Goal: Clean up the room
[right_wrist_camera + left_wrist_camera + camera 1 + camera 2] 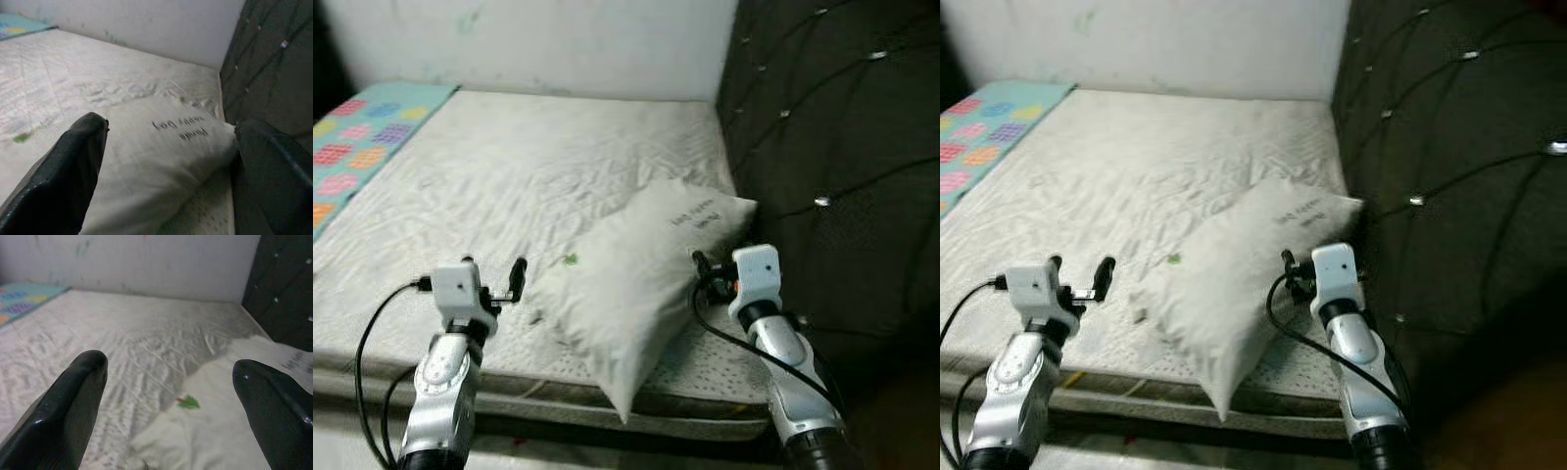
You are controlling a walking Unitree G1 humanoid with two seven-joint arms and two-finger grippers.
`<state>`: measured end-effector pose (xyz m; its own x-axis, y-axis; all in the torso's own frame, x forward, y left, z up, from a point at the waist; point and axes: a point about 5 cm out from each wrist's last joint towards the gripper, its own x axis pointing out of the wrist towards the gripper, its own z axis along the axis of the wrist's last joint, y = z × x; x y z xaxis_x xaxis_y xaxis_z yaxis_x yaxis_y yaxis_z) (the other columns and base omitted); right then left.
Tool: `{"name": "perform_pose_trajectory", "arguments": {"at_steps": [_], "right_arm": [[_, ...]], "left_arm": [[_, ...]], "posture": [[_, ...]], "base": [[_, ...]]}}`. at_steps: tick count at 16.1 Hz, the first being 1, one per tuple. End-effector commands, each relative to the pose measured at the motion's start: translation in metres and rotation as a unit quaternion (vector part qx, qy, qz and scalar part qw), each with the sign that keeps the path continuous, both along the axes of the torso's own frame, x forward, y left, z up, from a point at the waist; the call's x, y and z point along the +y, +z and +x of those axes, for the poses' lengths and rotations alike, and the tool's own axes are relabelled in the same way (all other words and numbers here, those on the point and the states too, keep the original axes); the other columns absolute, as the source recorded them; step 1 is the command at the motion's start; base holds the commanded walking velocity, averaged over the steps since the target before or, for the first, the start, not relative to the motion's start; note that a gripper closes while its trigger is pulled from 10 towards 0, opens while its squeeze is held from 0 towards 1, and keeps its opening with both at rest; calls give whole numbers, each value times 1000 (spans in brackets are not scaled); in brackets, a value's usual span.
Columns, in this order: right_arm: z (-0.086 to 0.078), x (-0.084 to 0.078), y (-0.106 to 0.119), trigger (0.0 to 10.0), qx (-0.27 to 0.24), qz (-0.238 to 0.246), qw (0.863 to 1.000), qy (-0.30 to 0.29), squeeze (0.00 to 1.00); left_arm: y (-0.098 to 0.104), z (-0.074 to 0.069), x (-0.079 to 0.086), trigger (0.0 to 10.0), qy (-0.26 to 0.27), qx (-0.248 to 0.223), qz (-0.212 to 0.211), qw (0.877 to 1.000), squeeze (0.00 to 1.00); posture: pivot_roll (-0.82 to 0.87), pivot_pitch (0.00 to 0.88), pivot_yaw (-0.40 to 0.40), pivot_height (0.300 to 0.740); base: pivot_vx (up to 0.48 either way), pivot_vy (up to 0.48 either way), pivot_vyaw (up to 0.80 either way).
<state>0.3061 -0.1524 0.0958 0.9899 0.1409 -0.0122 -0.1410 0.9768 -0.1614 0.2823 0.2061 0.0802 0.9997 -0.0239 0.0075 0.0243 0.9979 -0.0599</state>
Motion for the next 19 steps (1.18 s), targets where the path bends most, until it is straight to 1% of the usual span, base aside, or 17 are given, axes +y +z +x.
{"name": "perform_pose_trajectory", "arguments": {"at_steps": [1,3,4,5,7,11,15,19], "right_arm": [[-1,0,5,10000,-6,6,1000,4,0],[-6,-2,2,10000,4,10,1000,3,0],[-7,-2,2,10000,6,9,1000,3,0],[-11,-3,0,10000,9,8,1000,5,0],[-14,-5,-1,10000,16,7,1000,5,0],[-20,-6,-2,10000,26,8,1000,7,0],[-22,-6,-2,10000,30,9,999,7,0],[-23,-6,-3,10000,34,10,999,7,0]], "left_arm": [[4,-1,1,10000,2,-2,-8,1000,0],[2,-8,-2,10000,-4,4,-12,1000,0],[2,-8,-2,10000,-4,5,-13,1000,0],[2,-13,-3,10000,-3,8,-16,1000,0],[2,-16,-3,10000,0,12,-18,1000,0],[3,-23,-1,10000,4,20,-22,1000,0],[2,-26,-1,10000,2,25,-20,999,0],[3,-26,-2,10000,-3,27,-22,999,0]], "posture": [[-118,0,-1,740],[-115,0,-10,740],[-115,0,-10,740],[-115,11,-15,740],[-115,28,-22,740],[-108,52,-24,740],[-110,58,-24,740],[-108,55,-26,740]], "base": [[0,0,-419],[0,0,0],[0,0,0],[0,0,0],[0,0,0],[0,320,0],[0,0,0],[0,0,-714]]}}
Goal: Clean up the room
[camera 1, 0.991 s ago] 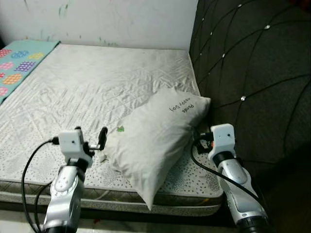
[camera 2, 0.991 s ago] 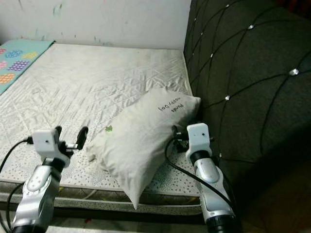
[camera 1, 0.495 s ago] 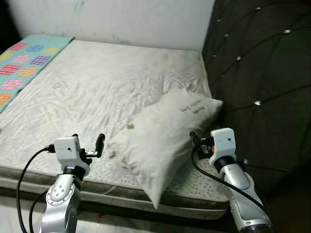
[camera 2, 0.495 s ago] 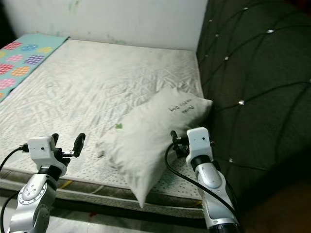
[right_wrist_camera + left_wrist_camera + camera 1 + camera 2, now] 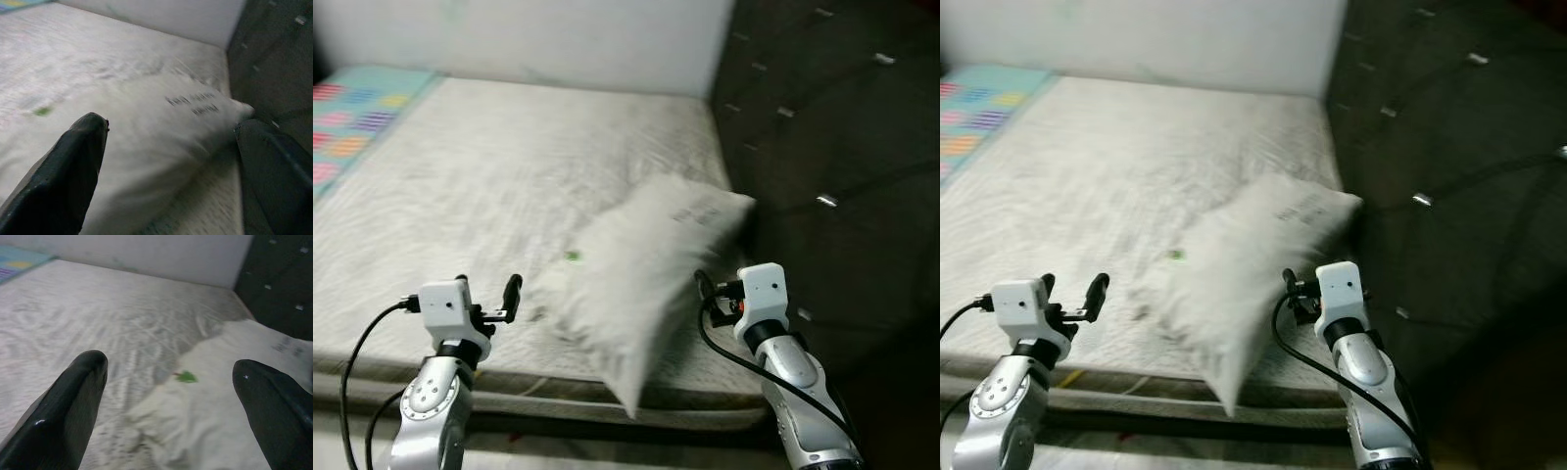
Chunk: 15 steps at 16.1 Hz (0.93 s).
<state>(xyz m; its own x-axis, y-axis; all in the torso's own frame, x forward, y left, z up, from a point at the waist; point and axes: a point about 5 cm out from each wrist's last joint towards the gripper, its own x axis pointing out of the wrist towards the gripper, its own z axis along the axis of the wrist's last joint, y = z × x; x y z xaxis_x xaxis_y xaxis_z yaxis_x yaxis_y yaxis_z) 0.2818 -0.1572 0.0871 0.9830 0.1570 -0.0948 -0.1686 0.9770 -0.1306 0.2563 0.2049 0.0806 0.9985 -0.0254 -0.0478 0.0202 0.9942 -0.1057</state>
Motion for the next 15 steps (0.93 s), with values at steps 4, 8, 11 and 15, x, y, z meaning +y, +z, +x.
{"name": "perform_pose_trajectory", "arguments": {"at_steps": [4,8,11,15], "right_arm": [[1,-1,7,10000,-6,2,1000,5,0],[1,-2,7,10000,-3,-1,1000,-1,0],[2,-2,8,10000,-3,-5,1000,-1,0],[3,-2,7,10000,4,-8,1000,-6,0]], "left_arm": [[3,0,-2,10000,-4,2,-1,1000,0],[3,0,-3,10000,-5,5,-3,1000,0],[4,2,-4,10000,-4,6,-3,1000,0],[5,2,-3,10000,-1,6,-3,1000,0]], "posture": [[-109,49,-28,740],[-110,44,-27,740],[-110,43,-28,740],[-109,48,-27,740]], "base": [[0,0,0],[0,0,0],[0,0,0],[0,0,0]]}}
